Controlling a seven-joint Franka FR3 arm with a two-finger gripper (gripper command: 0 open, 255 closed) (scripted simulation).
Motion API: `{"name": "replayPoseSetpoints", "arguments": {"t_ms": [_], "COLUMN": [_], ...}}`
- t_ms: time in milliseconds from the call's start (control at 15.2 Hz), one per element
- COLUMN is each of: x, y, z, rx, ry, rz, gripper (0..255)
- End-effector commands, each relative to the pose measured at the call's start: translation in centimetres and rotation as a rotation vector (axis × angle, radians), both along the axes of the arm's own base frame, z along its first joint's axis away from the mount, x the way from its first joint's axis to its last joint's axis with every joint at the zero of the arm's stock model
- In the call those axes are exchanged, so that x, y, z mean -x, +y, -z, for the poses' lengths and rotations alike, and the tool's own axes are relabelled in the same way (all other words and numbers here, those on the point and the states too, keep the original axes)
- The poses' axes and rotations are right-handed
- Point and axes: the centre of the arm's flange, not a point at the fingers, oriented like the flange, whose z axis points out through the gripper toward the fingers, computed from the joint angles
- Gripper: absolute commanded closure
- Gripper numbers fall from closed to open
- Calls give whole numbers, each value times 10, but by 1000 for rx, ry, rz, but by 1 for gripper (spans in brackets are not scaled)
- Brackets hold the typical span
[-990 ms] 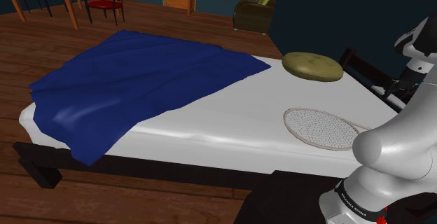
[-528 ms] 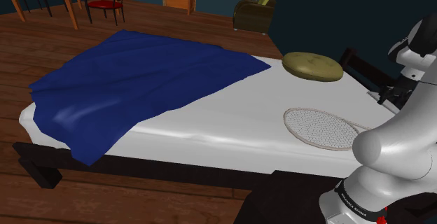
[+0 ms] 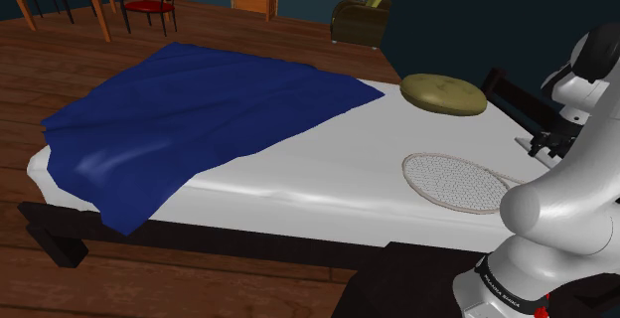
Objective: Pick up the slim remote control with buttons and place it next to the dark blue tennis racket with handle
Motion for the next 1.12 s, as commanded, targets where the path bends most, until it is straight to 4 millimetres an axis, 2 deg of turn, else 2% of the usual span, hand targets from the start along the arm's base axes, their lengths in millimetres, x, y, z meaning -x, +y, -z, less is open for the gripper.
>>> {"name": "replayPoseSetpoints", "arguments": {"t_ms": [0, 396, 462, 792, 1056], "x": [1, 1, 1, 1, 1], "y": [0, 0, 0, 0, 0], "z": [6, 6, 6, 6, -44], "rx": [1, 1, 1, 1, 1], "ry": [0, 0, 0, 0, 0], "rz": [0, 0, 0, 0, 0], "gripper": [255, 255, 0, 0, 0]}}
